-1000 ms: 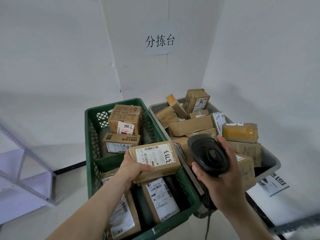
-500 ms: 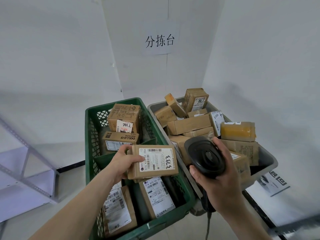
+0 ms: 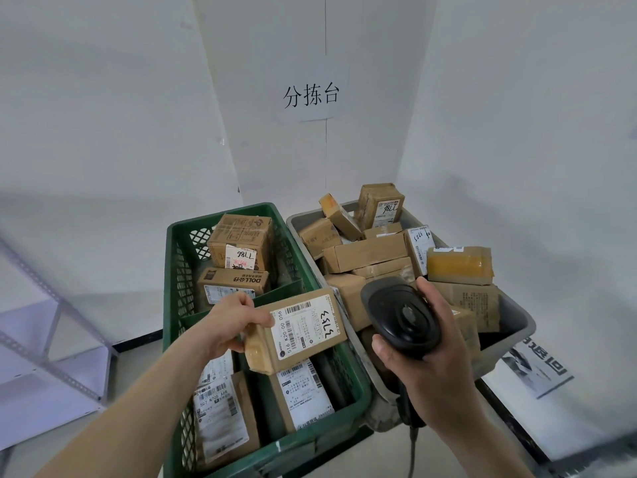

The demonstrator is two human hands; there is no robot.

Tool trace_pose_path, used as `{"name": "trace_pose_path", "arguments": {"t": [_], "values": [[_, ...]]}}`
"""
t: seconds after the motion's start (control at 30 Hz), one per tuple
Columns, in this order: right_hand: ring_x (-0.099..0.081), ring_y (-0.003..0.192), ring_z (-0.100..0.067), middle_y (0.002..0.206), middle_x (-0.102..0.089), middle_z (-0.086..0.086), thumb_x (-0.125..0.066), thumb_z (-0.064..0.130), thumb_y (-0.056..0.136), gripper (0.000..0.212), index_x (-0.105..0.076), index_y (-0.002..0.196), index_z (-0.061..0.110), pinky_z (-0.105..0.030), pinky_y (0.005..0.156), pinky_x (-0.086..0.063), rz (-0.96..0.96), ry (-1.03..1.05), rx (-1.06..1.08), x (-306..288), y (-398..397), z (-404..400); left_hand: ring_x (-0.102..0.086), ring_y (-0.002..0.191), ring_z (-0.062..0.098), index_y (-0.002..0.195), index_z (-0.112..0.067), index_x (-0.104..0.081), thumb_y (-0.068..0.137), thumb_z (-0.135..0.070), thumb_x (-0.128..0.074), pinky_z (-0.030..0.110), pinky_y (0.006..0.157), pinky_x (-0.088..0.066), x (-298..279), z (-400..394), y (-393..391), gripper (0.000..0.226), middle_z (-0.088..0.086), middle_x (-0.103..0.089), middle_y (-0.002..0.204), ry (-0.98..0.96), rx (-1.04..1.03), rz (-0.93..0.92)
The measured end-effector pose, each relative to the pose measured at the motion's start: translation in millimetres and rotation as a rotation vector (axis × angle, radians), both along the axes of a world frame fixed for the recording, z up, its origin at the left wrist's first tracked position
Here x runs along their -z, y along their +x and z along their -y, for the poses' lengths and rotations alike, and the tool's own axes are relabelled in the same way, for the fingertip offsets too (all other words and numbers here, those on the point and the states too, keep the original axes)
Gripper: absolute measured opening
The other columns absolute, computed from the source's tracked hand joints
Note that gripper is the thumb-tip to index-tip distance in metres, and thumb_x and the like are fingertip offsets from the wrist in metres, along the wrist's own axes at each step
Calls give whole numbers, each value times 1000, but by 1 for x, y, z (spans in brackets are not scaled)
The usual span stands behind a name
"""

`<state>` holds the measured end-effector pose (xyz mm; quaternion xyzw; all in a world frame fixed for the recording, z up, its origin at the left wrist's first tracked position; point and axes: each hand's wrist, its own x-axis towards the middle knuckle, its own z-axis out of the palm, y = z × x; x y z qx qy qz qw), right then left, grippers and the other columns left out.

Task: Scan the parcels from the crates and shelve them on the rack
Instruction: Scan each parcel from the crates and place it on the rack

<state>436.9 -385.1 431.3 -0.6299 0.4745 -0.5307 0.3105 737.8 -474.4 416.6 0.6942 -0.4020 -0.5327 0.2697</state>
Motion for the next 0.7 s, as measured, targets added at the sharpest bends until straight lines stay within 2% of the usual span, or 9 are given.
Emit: {"name": "trace_pose_path", "arguments": {"t": [0.1, 0.27, 0.33, 0.43, 0.5, 0.57, 0.63, 0.7], "values": [[-60, 110, 14, 115, -60, 43, -85, -5, 72, 92, -37, 150, 1, -1, 90, -44, -18, -10, -18, -4, -4, -4, -71, 100, 38, 86, -15, -38, 71, -3, -81, 57, 90, -58, -3, -4, -2, 47, 19, -76, 101, 1, 11, 8], [-60, 110, 14, 113, -60, 44, -85, -6, 72, 92, -37, 151, 4, 0, 90, -42, 4, 2, -26, -10, -9, -11, -73, 99, 34, 90, -12, -43, 76, -3, -79, 53, 89, -59, -6, -13, -6, 40, 17, -76, 101, 12, 64, 67], [-60, 108, 15, 110, -61, 45, -84, -8, 73, 92, -37, 150, 6, 0, 89, -42, 10, 22, -34, -12, -10, -15, -70, 103, 32, 108, -18, -52, 75, -8, -79, 51, 90, -58, -10, -19, -11, 45, 14, -74, 110, 41, 117, 76], [-60, 108, 16, 111, -61, 46, -84, -9, 73, 91, -37, 149, 8, 1, 88, -42, 11, 46, -47, -18, -11, -22, -68, 105, 27, 134, -38, -49, 64, -19, -76, 48, 93, -55, -12, -28, -20, 77, 7, -72, 114, 58, 189, 110], [-58, 108, 19, 109, -64, 40, -83, -9, 73, 91, -37, 150, 8, 3, 88, -40, 20, 65, -54, -21, -15, -28, -70, 101, 23, 142, -36, -47, 75, -16, -76, 42, 88, -58, -13, -33, -25, 76, 4, -72, 112, 49, 216, 123], [-54, 106, 25, 104, -65, 36, -83, -10, 72, 90, -39, 149, 5, 6, 86, -37, 21, 73, -41, -23, -18, -33, -71, 98, 20, 146, -31, -45, 82, -12, -75, 29, 74, -57, -15, -39, -29, 73, 3, -69, 115, 43, 254, 129], [-51, 106, 28, 106, -55, 51, -83, -10, 73, 91, -37, 150, 6, 6, 86, -36, 9, 72, -38, -27, -21, -37, -71, 96, 19, 148, -29, -43, 82, -13, -78, 25, 69, -55, -17, -46, -30, 76, 4, -67, 117, 34, 261, 123], [-51, 106, 28, 103, -49, 58, -83, -10, 73, 91, -37, 149, 10, 6, 86, -37, 13, 77, -40, -28, -25, -41, -71, 98, 23, 148, -30, -42, 81, -13, -79, 29, 72, -57, -17, -52, -30, 78, 5, -67, 117, 4, 208, 86]]}}
